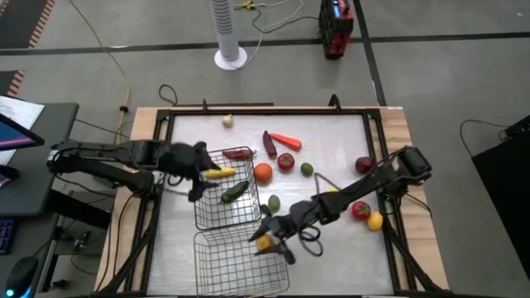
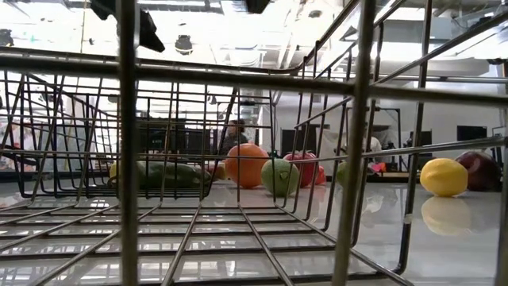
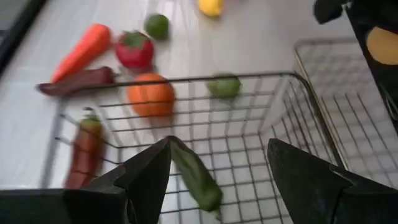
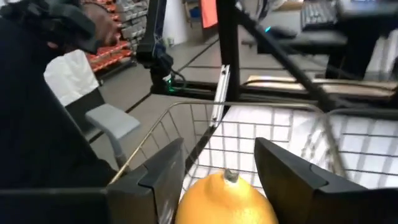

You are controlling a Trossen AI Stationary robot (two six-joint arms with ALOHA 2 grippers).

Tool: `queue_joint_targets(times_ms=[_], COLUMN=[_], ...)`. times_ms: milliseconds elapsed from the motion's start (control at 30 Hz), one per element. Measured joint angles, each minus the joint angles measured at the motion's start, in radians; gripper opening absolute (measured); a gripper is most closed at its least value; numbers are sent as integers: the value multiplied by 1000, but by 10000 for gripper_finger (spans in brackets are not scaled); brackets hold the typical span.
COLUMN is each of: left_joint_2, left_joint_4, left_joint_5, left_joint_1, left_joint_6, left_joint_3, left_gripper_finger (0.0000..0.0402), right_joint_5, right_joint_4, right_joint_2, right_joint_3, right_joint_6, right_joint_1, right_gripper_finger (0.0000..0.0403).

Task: Sort produce into baskets
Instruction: Put the left yellow lemon into the gold wire basket, then adjust the wire baskets on the table

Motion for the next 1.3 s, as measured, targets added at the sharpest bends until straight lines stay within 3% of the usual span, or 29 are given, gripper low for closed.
queue_joint_targets(times_ms=[133, 267, 467, 533, 700, 933, 1133, 1300], left_joint_2=[33, 80, 240, 302, 450, 634, 713, 717], left_joint_4=[-3, -9, -37, -98, -214, -355, -381, -445], left_joint_5=[-60, -77, -76, -90, -92, -54, -12, -33], left_joint_1=[-111, -195, -297, -316, -325, -350, -363, -364], left_joint_6=[-25, -96, -202, -222, -298, -317, -328, -307], left_joint_3=[7, 32, 106, 148, 287, 438, 462, 463], left_gripper_finger=[254, 254, 254, 254, 254, 254, 249, 215], right_joint_5=[2, 35, 394, 463, 567, 653, 661, 673], right_joint_4=[-156, -436, -749, -814, -848, -806, -781, -739], right_joint_2=[43, 4, -200, -260, -393, -484, -502, -502], right_joint_3=[74, 149, 122, 86, -47, -248, -277, -277], right_joint_6=[25, 28, 9, 29, 120, 237, 243, 214], right_joint_1=[-15, -40, -33, -32, -50, -77, -69, -49], right_gripper_finger=[260, 285, 290, 291, 291, 291, 291, 291])
